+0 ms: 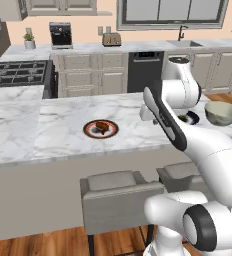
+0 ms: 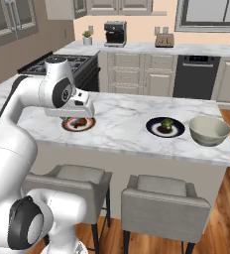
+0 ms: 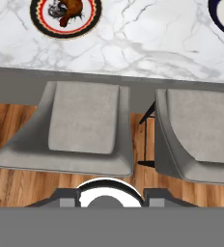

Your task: Pick the chicken drumstick and broccoli from their plates and place them in the bowl. Then put the bowl in the fridge.

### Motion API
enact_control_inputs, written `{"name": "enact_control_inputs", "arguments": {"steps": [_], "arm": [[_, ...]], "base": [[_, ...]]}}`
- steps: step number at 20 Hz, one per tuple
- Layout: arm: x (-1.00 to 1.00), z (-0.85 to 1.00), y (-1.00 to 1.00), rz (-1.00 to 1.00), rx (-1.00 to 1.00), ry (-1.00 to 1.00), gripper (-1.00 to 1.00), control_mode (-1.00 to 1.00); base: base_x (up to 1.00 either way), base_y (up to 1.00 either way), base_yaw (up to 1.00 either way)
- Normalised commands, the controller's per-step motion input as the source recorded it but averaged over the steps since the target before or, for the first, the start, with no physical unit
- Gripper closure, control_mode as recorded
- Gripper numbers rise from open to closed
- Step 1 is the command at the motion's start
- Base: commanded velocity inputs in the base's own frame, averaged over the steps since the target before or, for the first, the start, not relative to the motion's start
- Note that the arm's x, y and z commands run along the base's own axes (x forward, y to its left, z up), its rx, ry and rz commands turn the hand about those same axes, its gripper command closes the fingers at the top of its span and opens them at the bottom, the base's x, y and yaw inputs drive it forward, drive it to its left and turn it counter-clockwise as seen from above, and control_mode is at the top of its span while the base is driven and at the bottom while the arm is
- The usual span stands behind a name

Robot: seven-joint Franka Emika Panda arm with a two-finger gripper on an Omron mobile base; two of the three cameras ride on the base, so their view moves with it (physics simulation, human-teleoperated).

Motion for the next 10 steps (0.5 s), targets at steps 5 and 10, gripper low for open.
{"name": "enact_control_inputs", "arguments": {"steps": [5,10], "arm": [[0.00,0.00,0.00,0.00,0.00,0.00,-1.00,1.00],[0.00,0.00,0.00,0.00,0.00,0.00,-1.00,1.00]], "base": [[0.00,0.00,0.00],[0.00,0.00,0.00]]}}
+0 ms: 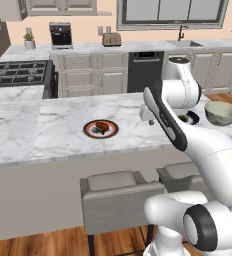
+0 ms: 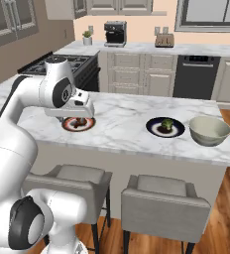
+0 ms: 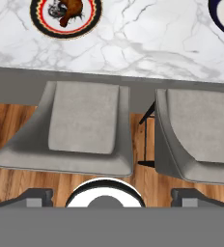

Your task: Pick the chicken drumstick and broccoli from their plates and place them in the bowl. Then put the bowl in the fridge.

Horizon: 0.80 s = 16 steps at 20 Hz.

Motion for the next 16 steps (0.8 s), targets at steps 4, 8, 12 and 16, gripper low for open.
{"name": "enact_control_inputs", "arguments": {"steps": [4,8,12,16], "arm": [[0.00,0.00,0.00,0.00,0.00,0.00,-1.00,1.00],[0.00,0.00,0.00,0.00,0.00,0.00,-1.00,1.00],[0.00,0.00,0.00,0.00,0.00,0.00,-1.00,1.00],[0.00,0.00,0.00,0.00,0.00,0.00,-1.00,1.00]], "base": [[0.14,-0.06,0.03],[0.34,-0.42,0.18],[0.35,-0.48,0.10],[0.39,-0.53,0.00]]}}
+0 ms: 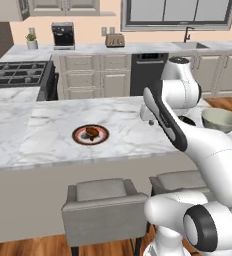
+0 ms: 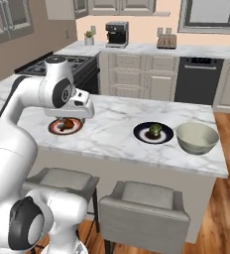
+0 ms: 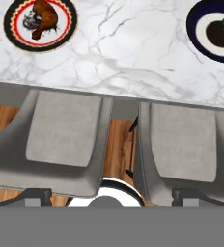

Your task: Pick the chicken drumstick and broccoli from their plates and place them in the bowl. Then put the bowl in the fridge.

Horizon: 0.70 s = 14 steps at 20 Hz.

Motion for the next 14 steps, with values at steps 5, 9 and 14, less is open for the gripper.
{"name": "enact_control_inputs", "arguments": {"steps": [5,9,14], "arm": [[0.00,0.00,0.00,0.00,0.00,0.00,-1.00,1.00],[0.00,0.00,0.00,0.00,0.00,0.00,-1.00,1.00],[0.00,0.00,0.00,0.00,0.00,0.00,-1.00,1.00]], "base": [[0.54,-0.39,0.00],[0.66,-0.27,0.00],[0.16,-0.04,0.00]]}}
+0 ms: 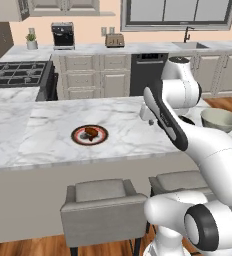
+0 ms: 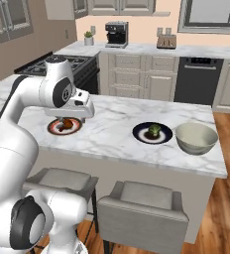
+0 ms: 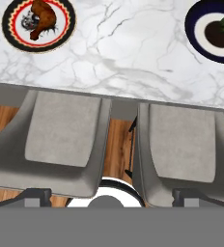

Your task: Pick the chicken drumstick and broccoli from their plates and place them in the bowl. Then put the bowl in the fridge.

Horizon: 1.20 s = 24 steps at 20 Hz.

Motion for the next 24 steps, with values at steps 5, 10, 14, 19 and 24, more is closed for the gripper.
{"name": "enact_control_inputs", "arguments": {"steps": [5,10,14,19,24], "arm": [[0.00,0.00,0.00,0.00,0.00,0.00,-1.00,1.00],[0.00,0.00,0.00,0.00,0.00,0.00,-1.00,-1.00],[0.00,0.00,0.00,0.00,0.00,0.00,-1.00,-1.00],[0.00,0.00,0.00,0.00,0.00,0.00,-1.00,-1.00],[-0.12,-0.06,0.06,-0.03,0.03,0.00,-1.00,-1.00]], "base": [[0.00,0.00,0.00],[0.00,0.00,0.00],[0.00,0.00,0.00],[0.00,0.00,0.00],[0.00,0.00,0.00]]}}
